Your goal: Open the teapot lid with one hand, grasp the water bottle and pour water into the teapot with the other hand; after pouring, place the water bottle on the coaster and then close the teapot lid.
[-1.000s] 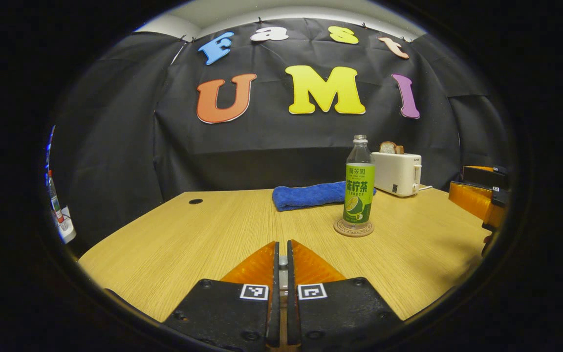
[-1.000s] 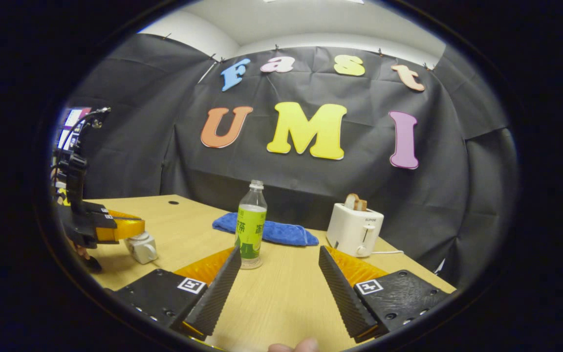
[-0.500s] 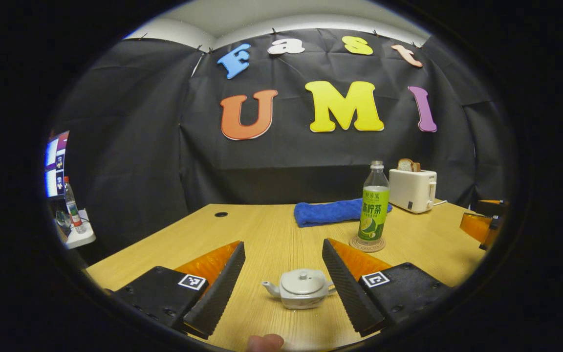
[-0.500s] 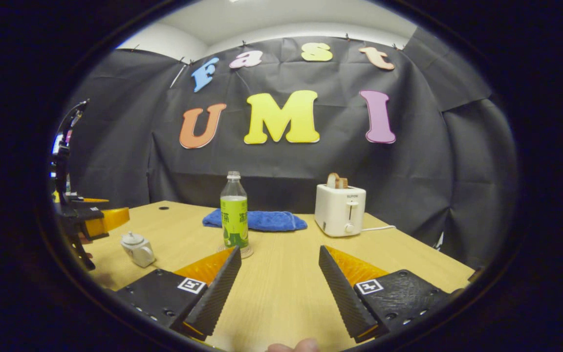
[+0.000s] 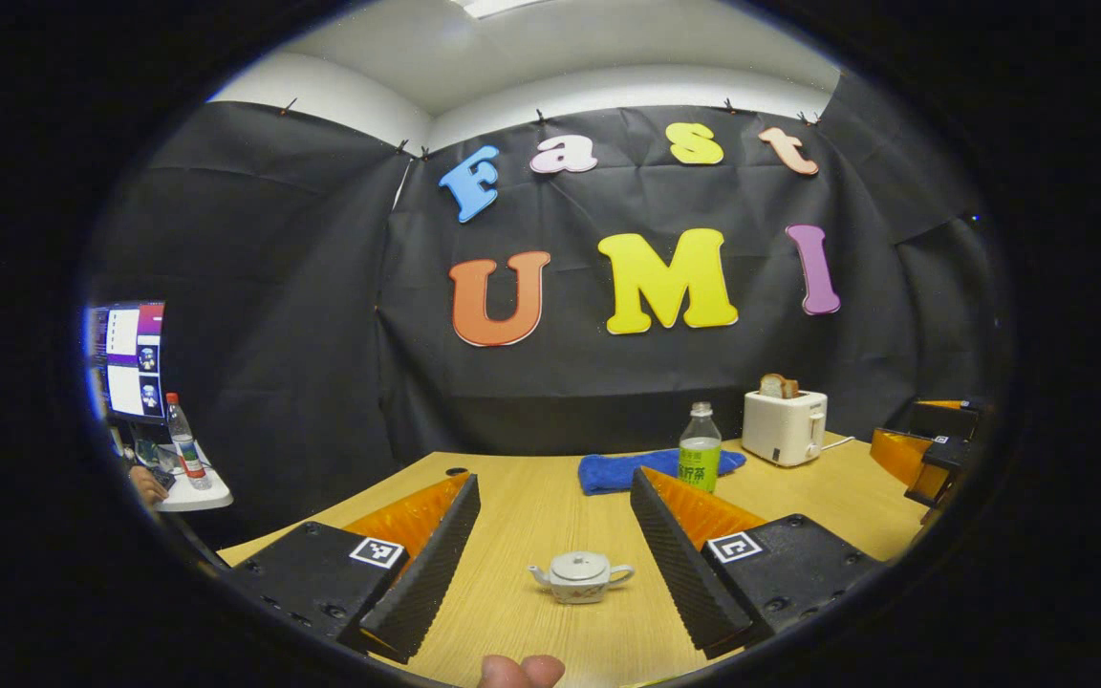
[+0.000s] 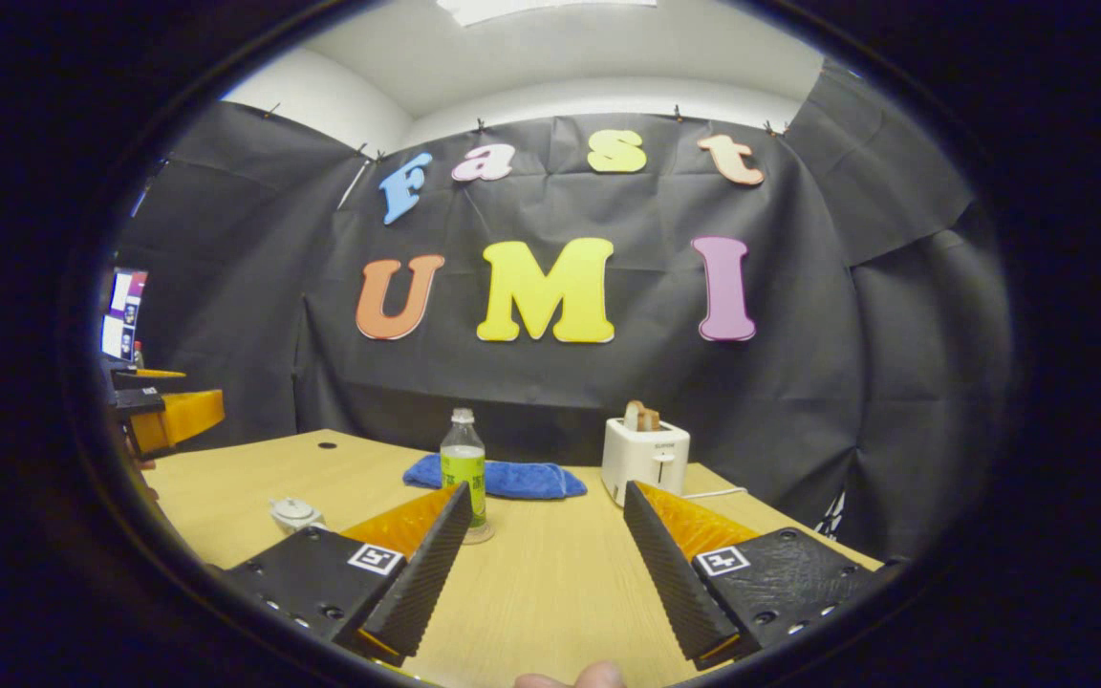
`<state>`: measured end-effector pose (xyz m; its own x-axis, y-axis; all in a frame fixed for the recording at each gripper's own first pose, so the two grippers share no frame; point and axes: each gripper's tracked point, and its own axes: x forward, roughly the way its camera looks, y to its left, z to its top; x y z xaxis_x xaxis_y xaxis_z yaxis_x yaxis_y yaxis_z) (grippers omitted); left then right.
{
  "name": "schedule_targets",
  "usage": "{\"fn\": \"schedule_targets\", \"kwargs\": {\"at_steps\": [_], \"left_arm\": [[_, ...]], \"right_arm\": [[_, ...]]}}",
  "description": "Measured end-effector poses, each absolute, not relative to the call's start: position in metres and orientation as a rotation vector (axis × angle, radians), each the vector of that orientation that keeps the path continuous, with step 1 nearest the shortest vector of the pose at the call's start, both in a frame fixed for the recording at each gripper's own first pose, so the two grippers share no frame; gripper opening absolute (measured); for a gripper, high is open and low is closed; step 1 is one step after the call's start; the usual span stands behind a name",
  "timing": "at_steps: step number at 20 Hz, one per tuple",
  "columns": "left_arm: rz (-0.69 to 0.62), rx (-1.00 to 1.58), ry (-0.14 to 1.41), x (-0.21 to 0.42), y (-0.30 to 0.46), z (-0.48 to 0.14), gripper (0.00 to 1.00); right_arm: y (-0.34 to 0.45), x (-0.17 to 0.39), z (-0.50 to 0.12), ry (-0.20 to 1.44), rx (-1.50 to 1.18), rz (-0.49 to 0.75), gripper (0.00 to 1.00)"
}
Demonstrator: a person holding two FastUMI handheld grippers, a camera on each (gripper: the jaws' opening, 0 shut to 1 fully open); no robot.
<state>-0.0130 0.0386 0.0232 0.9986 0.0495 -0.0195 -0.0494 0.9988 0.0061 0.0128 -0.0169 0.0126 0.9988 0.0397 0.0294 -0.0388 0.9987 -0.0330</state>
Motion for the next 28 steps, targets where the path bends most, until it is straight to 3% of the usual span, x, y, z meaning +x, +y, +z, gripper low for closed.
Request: {"fn": "schedule_targets", "kwargs": {"at_steps": [9,28], "left_arm": [[-0.025,0.002,0.028,-0.031,0.006,0.014,0.99],[-0.006,-0.043,0.028,-0.029,0.021,0.014,0.99]], "right_arm": [[0.01,-0.018,0.009,-0.034,-0.069,0.049,0.95],[0.018,-0.018,0.017,-0.042,-0.039,-0.013,0.95]]}}
